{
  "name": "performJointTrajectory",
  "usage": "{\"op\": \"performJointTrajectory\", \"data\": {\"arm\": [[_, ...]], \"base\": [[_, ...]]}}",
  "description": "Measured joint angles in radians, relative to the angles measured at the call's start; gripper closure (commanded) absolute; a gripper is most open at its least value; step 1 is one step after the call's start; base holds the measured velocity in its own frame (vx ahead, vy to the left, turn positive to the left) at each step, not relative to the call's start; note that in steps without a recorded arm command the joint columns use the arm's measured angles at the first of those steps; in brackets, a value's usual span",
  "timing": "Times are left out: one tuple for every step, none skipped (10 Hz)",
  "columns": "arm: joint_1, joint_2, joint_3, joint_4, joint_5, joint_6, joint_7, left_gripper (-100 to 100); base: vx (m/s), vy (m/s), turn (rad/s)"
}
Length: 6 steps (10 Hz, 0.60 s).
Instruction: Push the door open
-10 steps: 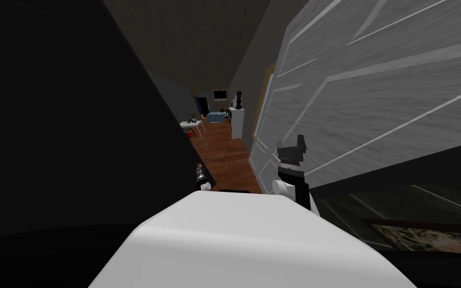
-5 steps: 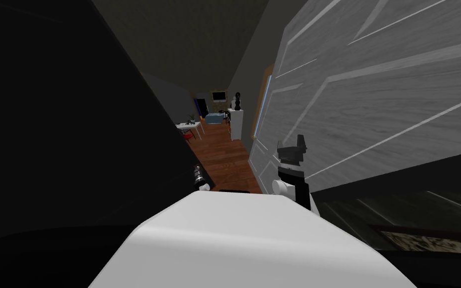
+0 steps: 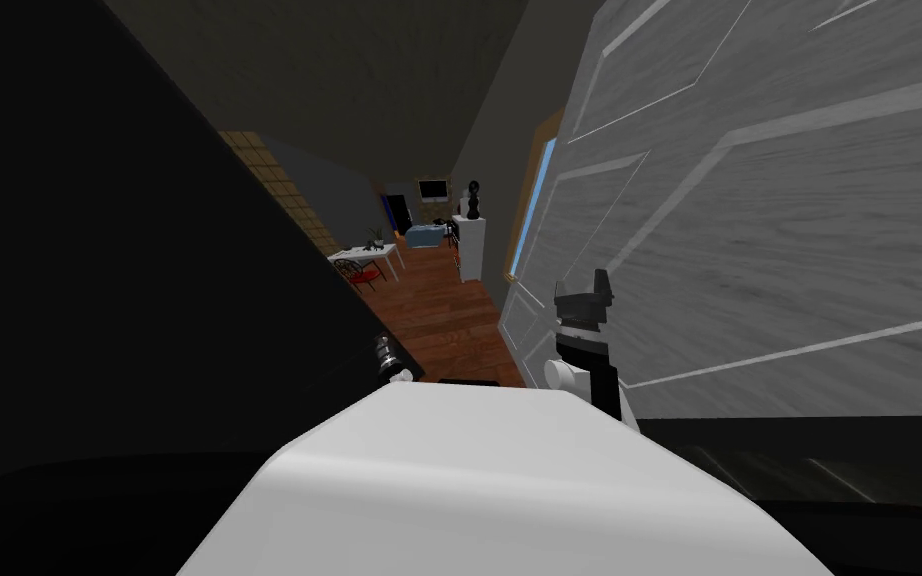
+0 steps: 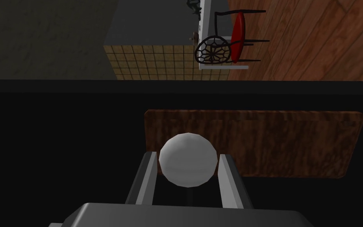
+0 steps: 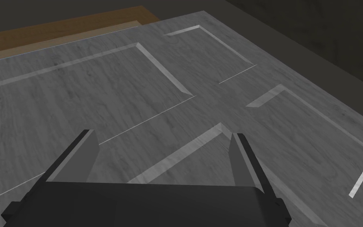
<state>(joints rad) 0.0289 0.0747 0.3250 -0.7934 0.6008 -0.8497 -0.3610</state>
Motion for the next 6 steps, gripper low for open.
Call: {"op": "performJointTrajectory", "data": {"arm": [[0.011,0.000,0.013,-0.020,0.010,0.006,-0.008,100],[0.012,-0.001,0.030,-0.027,0.023,0.010,-0.019,100],[0.027,-0.005,0.046,-0.044,0.036,0.013,-0.027,100],[0.043,-0.007,0.058,-0.061,0.045,0.015,-0.030,100],[0.031,0.008,0.068,-0.030,0.052,0.003,-0.022,100],[0.033,0.011,0.081,-0.036,0.062,0.006,-0.024,100]], "base": [[0.138,0.081,-0.052],[0.174,0.088,-0.080],[0.146,0.085,-0.051],[0.129,0.057,-0.028],[0.104,0.039,-0.027],[0.121,0.059,-0.053]]}}
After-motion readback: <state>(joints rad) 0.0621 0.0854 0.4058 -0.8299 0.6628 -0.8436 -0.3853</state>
